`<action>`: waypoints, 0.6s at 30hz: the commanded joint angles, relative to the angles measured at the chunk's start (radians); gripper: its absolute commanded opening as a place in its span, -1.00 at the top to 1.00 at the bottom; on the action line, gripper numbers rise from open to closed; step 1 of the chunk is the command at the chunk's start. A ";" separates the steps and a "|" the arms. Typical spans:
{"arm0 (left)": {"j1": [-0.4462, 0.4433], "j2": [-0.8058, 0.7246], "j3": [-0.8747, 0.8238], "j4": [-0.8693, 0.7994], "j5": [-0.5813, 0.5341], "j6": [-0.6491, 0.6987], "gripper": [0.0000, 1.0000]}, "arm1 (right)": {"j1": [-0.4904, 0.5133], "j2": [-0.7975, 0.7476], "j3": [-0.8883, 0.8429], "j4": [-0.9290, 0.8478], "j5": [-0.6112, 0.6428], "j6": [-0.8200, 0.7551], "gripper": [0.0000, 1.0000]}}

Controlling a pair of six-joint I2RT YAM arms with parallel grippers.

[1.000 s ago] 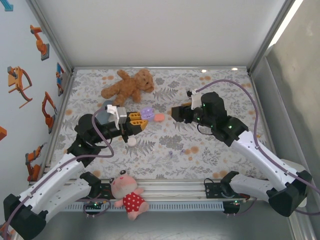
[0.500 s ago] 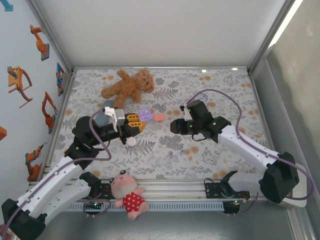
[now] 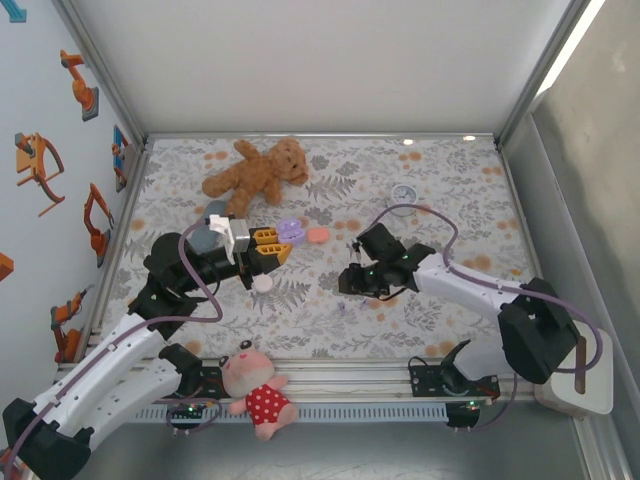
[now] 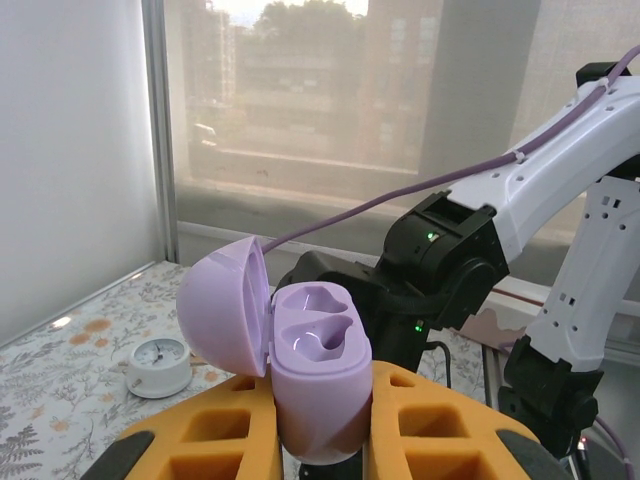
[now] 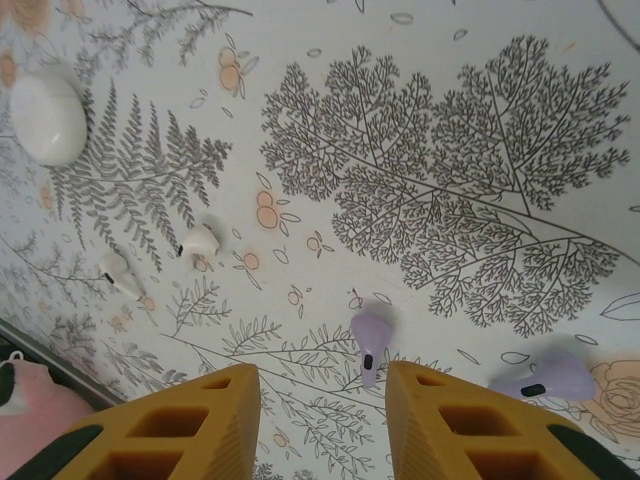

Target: Insert the wireless bluetooth earbuds into the charging case

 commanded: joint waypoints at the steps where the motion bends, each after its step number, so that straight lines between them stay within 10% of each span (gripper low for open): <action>1: -0.002 -0.011 -0.004 0.000 0.000 0.017 0.98 | 0.025 0.040 -0.010 0.012 -0.010 0.022 0.29; 18: -0.001 -0.021 -0.004 -0.035 -0.009 0.028 0.98 | 0.064 0.164 0.002 0.017 0.000 0.013 0.44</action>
